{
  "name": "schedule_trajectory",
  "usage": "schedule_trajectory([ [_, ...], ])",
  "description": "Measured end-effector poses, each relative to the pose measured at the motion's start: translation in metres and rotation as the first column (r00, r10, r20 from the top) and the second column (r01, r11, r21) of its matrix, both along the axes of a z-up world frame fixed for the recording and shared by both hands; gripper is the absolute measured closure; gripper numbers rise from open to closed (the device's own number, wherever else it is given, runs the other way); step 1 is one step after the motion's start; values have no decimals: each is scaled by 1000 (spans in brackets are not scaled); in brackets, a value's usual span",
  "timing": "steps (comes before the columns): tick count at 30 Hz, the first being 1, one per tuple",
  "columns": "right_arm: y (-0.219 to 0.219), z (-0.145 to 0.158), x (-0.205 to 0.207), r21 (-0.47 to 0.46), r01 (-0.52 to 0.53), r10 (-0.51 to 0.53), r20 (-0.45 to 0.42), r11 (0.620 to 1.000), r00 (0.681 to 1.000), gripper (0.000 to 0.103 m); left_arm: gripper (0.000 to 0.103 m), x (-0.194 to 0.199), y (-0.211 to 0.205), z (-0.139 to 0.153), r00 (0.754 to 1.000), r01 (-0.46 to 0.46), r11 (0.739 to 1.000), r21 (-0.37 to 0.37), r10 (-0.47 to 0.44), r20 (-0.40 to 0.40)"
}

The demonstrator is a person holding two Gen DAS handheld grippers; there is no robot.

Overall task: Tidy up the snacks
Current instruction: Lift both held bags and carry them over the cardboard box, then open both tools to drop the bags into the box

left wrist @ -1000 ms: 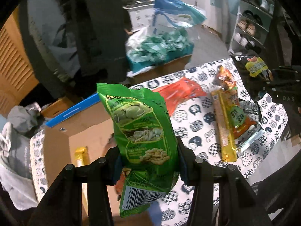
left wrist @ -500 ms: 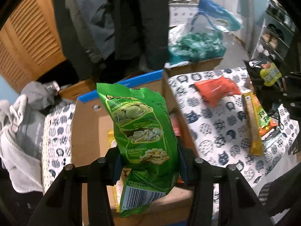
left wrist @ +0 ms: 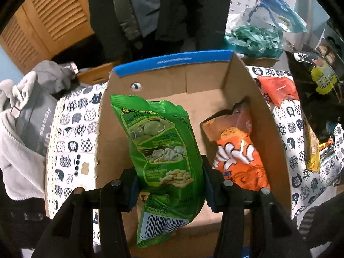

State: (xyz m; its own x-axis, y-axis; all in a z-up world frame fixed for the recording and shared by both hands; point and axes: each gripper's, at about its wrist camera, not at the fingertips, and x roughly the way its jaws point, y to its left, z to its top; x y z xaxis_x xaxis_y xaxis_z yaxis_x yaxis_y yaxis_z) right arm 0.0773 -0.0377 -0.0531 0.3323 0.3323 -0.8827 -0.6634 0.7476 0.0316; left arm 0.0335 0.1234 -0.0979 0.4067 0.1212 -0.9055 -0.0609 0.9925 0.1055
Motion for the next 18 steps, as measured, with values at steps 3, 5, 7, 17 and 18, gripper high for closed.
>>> schedule_trajectory([
  [3,17,-4,-2,-7,-31,31,-4,1000,1000,61,52,-2,5,-3,1000,2,1000,15,-2,-7],
  [5,27,-7,-3,-15,-46,46,-6,999,999,61,50,-4,9,-5,1000,0,1000,18,0,-16],
  [7,36,-10,-2,-20,-61,61,-11,998,998,61,43,-6,13,-6,1000,-7,1000,23,7,-22],
  [17,73,-22,-3,-13,-120,120,-37,993,992,60,27,-17,31,6,1000,-19,999,38,18,10],
  [18,75,-23,-3,-15,-124,124,-36,992,992,59,27,-18,32,7,1000,-21,999,36,21,12],
])
